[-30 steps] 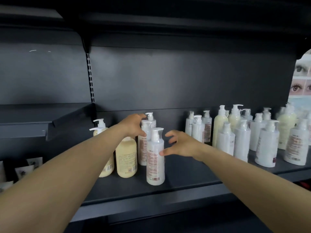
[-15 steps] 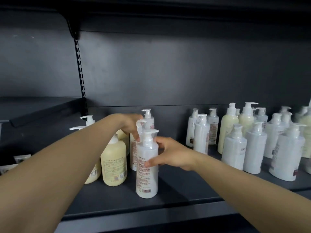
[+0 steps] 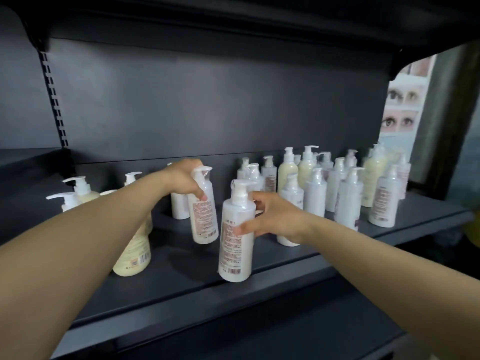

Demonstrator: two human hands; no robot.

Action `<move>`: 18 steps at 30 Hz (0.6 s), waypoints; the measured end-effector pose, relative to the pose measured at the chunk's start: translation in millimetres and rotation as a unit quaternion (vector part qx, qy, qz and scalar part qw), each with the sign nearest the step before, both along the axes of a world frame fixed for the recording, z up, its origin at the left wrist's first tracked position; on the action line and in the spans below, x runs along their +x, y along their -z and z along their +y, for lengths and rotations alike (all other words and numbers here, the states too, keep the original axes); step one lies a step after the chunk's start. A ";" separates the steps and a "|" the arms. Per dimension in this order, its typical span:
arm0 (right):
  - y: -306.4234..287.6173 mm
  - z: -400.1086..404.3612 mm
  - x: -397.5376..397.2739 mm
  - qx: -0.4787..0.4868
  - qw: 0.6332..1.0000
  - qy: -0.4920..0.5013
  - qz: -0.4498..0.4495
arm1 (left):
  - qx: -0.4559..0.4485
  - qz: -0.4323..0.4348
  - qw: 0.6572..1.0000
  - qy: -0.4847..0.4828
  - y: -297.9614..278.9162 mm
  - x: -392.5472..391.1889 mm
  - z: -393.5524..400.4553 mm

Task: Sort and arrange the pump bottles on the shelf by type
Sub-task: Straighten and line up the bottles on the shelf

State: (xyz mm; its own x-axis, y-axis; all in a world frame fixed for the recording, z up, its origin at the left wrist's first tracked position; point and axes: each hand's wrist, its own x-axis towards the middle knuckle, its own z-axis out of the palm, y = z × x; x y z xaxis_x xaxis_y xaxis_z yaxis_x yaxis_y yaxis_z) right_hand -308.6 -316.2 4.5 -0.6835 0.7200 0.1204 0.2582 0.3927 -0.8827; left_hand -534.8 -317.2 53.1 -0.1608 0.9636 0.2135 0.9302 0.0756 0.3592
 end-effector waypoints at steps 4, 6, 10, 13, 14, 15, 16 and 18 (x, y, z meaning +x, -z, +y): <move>-5.9 0.7 56.6 0.024 0.997 0.069 -0.023 | 0.011 -0.016 0.999 0.049 -1.2 48.9 -0.2; -8.9 5.3 84.5 0.023 0.994 0.102 -0.021 | 0.012 -0.013 0.997 0.070 -1.2 70.2 2.2; -15.3 21.9 133.3 0.019 0.988 0.152 -0.021 | 0.001 -0.001 0.995 0.095 -2.0 104.6 14.7; -12.4 49.1 158.9 0.012 0.981 0.192 -0.016 | -0.018 0.022 0.994 0.102 -1.6 120.2 30.4; -10.3 60.1 164.9 0.006 0.980 0.201 -0.012 | -0.020 0.027 0.994 0.101 -1.3 123.1 36.0; -8.5 70.0 169.5 0.001 0.978 0.208 -0.008 | -0.023 0.030 0.994 0.100 -1.0 125.1 42.0; -6.5 80.7 172.9 -0.002 0.977 0.211 -0.004 | -0.026 0.030 0.994 0.098 -0.7 127.0 47.3; -2.5 98.8 175.9 -0.008 0.977 0.212 -0.002 | -0.033 0.033 0.995 0.093 0.9 130.0 57.1</move>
State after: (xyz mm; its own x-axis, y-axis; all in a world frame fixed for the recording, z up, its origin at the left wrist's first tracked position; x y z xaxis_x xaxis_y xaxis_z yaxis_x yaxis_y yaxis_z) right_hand -132.7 -217.5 7.0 -0.3228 0.9406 0.1047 0.3988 0.2355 -0.8863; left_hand -404.8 -260.1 52.2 0.0339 0.9876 0.1535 0.9515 -0.0789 0.2973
